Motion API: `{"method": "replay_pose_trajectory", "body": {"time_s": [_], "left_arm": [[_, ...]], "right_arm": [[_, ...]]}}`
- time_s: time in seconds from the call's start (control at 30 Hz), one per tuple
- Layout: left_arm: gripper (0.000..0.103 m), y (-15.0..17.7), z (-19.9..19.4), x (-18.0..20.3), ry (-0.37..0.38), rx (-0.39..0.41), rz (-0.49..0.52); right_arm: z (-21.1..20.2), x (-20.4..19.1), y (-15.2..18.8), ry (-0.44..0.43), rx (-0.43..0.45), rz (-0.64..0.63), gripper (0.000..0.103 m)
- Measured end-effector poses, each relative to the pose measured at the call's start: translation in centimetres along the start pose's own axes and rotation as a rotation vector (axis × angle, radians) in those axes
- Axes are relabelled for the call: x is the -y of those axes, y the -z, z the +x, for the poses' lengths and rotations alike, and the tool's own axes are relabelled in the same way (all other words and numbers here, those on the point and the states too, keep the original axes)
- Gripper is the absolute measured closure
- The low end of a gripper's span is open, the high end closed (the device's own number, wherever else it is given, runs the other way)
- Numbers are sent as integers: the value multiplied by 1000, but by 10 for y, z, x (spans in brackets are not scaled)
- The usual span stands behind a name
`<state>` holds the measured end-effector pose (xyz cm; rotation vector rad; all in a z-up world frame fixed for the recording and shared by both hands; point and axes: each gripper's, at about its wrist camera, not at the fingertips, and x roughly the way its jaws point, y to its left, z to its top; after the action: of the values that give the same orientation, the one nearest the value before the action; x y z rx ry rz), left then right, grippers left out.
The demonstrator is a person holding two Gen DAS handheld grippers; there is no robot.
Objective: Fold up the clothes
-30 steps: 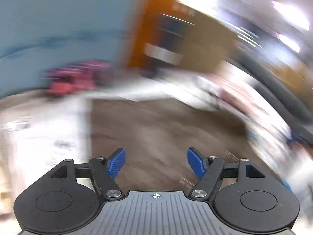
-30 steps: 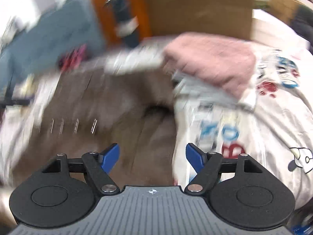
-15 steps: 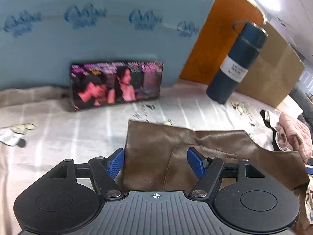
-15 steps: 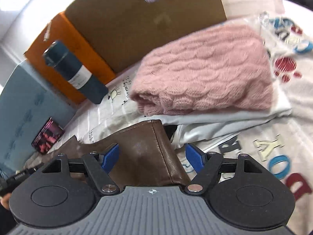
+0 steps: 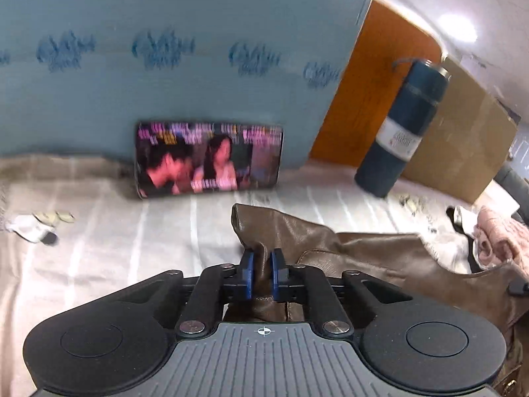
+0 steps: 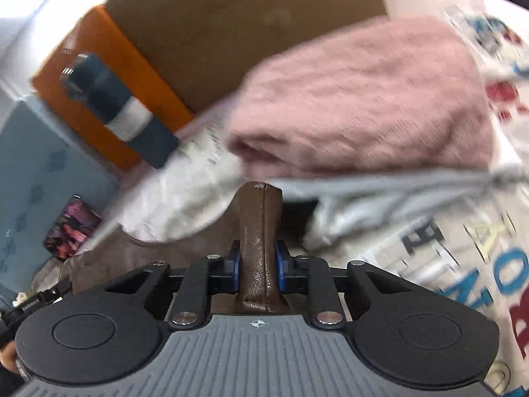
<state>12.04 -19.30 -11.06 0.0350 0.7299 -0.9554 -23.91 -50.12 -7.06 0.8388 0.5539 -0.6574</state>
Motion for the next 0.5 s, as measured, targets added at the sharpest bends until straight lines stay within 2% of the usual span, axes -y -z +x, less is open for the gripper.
{"method": "replay_pose_trajectory", "body": {"time_s": [0.17,0.3,0.43,0.5], "left_arm": [[96,-8,-35,-13,-66,106,-55],[96,-18,-49,-29,-132,142,-91],[95,-18,-41,-43,-186,91,-98],[87,-18,-37,-46,-229,62,-97]], "right_arm": [[-2,-36,-20,-102,44,-113,87],[20,-71,-40,-153,36,-196,87],[57,-89,-47,-129,-19,-253,87],[73,-93,-47,-99,-53,-279,87]]}}
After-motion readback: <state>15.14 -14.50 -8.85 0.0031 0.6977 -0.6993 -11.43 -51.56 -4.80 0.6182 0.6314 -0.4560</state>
